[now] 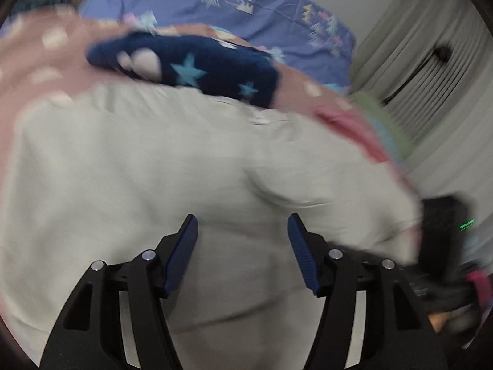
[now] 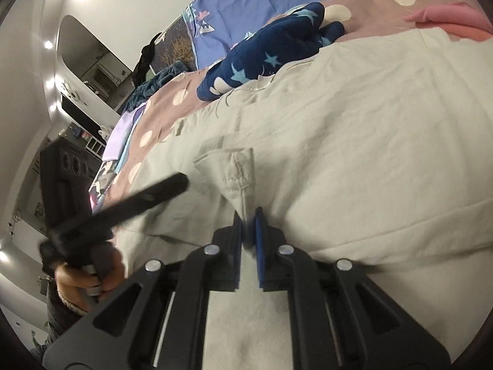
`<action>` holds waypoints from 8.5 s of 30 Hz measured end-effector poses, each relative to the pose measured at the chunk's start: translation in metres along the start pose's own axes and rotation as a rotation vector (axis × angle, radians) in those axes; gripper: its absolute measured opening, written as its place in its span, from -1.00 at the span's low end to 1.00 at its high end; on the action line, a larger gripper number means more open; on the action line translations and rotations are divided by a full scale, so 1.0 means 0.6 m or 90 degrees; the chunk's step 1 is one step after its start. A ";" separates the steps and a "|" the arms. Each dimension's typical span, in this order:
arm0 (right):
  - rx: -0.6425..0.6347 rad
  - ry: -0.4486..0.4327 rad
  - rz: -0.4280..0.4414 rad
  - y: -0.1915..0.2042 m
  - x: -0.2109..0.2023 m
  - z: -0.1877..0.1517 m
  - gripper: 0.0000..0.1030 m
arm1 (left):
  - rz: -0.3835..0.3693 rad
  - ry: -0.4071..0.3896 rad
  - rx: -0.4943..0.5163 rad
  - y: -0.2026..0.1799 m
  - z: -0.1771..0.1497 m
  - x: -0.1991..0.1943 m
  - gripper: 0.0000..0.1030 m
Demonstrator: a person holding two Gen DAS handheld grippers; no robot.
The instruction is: Fold small clothes
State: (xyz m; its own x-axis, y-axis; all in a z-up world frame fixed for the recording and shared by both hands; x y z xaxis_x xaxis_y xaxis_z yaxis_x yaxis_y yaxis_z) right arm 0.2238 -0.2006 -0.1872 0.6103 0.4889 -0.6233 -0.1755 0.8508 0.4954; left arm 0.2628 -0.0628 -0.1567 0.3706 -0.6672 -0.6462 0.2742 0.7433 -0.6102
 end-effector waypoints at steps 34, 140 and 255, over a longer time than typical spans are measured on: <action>0.099 -0.090 -0.162 -0.124 -0.148 -0.025 -0.92 | 0.022 -0.146 0.095 -0.159 0.169 -0.184 -0.95; 0.027 -0.014 -0.204 -0.070 -0.388 -0.247 -0.18 | 0.273 -0.083 0.187 0.131 -0.258 -0.335 0.49; 0.152 -0.109 -0.072 -0.170 -0.331 0.077 -0.32 | 0.024 -0.211 -0.043 0.115 0.002 -0.283 -0.92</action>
State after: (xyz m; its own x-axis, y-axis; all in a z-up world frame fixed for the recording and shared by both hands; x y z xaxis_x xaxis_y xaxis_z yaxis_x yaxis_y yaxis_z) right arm 0.1562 -0.3933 -0.0859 0.7403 0.3364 -0.5821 0.0753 0.8189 0.5690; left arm 0.2201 0.1018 -0.0886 0.6506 -0.5789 -0.4915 0.1999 0.7549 -0.6246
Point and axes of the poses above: each gripper's, at about its wrist camera, not at the fingertips, and x roughly the way its jaws point, y to its left, z to its top, the point moved 8 cm from there along x, roughly the way its jaws point, and after that the axes turned 7 degrees about -x, right-handed, at the moved point
